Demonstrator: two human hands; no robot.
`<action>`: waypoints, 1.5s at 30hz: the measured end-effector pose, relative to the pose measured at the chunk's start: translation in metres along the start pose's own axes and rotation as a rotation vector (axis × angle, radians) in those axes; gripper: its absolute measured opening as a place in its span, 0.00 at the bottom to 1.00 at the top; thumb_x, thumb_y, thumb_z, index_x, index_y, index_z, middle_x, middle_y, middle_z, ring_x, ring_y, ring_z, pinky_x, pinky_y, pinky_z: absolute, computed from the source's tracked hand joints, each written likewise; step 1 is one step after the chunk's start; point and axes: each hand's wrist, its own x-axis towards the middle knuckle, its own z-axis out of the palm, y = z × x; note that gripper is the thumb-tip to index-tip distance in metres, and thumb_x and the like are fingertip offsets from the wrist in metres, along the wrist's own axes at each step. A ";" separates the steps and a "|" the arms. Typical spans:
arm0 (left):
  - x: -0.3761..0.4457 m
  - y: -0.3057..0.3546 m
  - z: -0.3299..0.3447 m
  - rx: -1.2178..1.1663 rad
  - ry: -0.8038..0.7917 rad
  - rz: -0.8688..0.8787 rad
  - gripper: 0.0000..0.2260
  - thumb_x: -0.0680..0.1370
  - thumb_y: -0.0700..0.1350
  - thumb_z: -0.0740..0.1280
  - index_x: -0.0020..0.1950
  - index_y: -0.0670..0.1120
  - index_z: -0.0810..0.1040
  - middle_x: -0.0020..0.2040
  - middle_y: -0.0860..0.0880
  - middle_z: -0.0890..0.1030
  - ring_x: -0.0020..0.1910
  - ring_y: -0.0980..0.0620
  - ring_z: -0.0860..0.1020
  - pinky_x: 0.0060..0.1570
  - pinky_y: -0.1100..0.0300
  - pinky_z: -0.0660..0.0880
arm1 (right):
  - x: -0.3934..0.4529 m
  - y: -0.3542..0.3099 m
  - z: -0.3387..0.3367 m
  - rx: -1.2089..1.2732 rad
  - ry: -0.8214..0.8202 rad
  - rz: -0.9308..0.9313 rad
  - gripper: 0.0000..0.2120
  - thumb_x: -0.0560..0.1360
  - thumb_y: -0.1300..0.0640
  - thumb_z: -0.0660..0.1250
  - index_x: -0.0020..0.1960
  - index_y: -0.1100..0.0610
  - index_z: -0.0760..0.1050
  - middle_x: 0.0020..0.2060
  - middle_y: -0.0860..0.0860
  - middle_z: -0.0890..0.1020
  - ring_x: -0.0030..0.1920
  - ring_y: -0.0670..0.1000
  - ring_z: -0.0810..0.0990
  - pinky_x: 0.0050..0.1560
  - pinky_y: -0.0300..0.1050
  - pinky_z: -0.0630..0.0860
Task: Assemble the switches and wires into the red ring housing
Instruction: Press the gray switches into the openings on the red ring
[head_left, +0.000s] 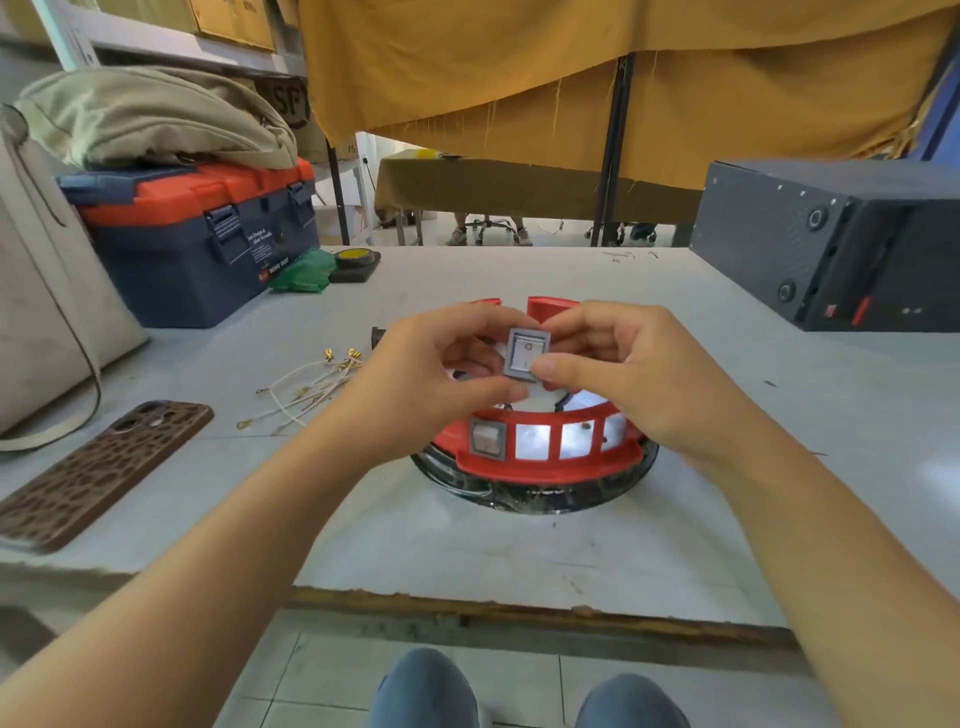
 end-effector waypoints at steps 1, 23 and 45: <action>-0.002 0.000 -0.001 -0.025 -0.004 -0.014 0.19 0.70 0.40 0.73 0.59 0.56 0.77 0.52 0.55 0.82 0.50 0.57 0.80 0.49 0.65 0.79 | -0.001 -0.001 0.001 0.020 0.012 0.008 0.08 0.70 0.53 0.72 0.49 0.48 0.79 0.43 0.45 0.85 0.43 0.44 0.83 0.44 0.37 0.80; -0.044 0.004 0.025 0.043 0.207 0.150 0.13 0.70 0.51 0.70 0.53 0.52 0.81 0.50 0.55 0.80 0.45 0.58 0.80 0.47 0.68 0.75 | -0.037 -0.002 0.008 -0.183 -0.016 -0.152 0.07 0.73 0.58 0.70 0.50 0.51 0.78 0.41 0.42 0.82 0.45 0.41 0.80 0.46 0.31 0.76; -0.057 -0.018 0.050 0.336 0.342 0.210 0.11 0.72 0.51 0.68 0.50 0.47 0.83 0.54 0.50 0.78 0.56 0.50 0.75 0.52 0.46 0.72 | -0.043 0.026 0.006 -0.394 -0.048 -0.120 0.16 0.67 0.42 0.71 0.53 0.39 0.73 0.49 0.36 0.77 0.54 0.37 0.71 0.50 0.22 0.63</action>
